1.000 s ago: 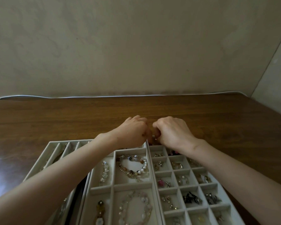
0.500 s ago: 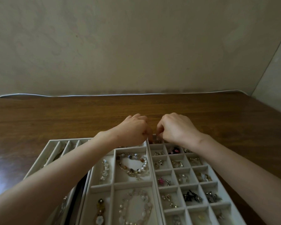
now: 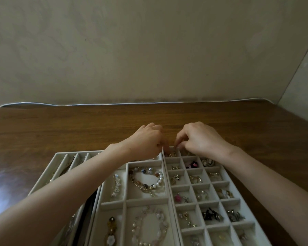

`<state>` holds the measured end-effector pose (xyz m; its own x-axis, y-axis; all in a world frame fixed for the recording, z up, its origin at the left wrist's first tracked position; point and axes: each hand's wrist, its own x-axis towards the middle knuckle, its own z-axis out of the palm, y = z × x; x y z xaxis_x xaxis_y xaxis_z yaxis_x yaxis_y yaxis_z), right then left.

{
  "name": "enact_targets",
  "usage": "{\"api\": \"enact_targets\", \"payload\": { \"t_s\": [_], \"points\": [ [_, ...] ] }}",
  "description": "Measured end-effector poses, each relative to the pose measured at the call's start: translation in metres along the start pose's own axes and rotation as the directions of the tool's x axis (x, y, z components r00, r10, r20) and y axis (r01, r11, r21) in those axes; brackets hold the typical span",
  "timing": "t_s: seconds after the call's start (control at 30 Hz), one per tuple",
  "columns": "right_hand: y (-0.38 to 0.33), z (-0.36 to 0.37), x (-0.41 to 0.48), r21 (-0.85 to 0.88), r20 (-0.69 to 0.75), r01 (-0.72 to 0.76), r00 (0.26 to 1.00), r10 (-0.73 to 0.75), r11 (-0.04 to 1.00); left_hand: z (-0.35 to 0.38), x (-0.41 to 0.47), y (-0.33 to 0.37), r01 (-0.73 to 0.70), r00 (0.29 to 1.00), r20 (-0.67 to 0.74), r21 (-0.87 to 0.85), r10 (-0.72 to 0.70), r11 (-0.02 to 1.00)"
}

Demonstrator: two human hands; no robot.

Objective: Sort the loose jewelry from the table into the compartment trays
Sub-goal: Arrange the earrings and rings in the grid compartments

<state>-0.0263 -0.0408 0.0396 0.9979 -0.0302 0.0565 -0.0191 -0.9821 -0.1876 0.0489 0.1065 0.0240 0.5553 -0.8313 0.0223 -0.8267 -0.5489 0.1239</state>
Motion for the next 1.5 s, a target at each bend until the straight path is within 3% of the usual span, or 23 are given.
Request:
{"api": "enact_targets", "payload": {
  "t_s": [0.33,0.57,0.73,0.87,1.03,1.5],
  "points": [
    [0.041,-0.004,-0.014,0.189,-0.056,-0.065,0.995,0.076,0.980,-0.002,0.009,0.015,-0.013,0.994,-0.113,-0.051,0.007,0.999],
    [0.043,0.014,-0.019,0.028,-0.126,-0.008,0.992,0.011,1.000,-0.001,0.029,0.030,-0.008,0.994,-0.110,-0.079,-0.001,0.997],
    [0.042,0.014,-0.019,0.022,-0.165,0.052,0.985,-0.047,0.998,-0.002,0.036,0.032,-0.019,0.999,-0.034,-0.091,0.016,0.996],
    [0.044,0.016,-0.018,-0.020,-0.165,0.027,0.986,-0.030,0.999,0.005,0.035,0.032,-0.057,0.998,0.033,-0.028,0.058,0.998],
    [0.036,0.019,-0.016,-0.119,-0.191,0.011,0.981,-0.034,0.993,0.010,0.040,0.030,-0.061,0.998,-0.014,-0.028,0.061,0.998],
    [0.029,0.020,-0.012,-0.088,-0.137,-0.085,0.988,0.073,0.992,0.013,0.039,0.027,-0.033,0.997,0.068,-0.124,0.042,0.992]
  ]
}}
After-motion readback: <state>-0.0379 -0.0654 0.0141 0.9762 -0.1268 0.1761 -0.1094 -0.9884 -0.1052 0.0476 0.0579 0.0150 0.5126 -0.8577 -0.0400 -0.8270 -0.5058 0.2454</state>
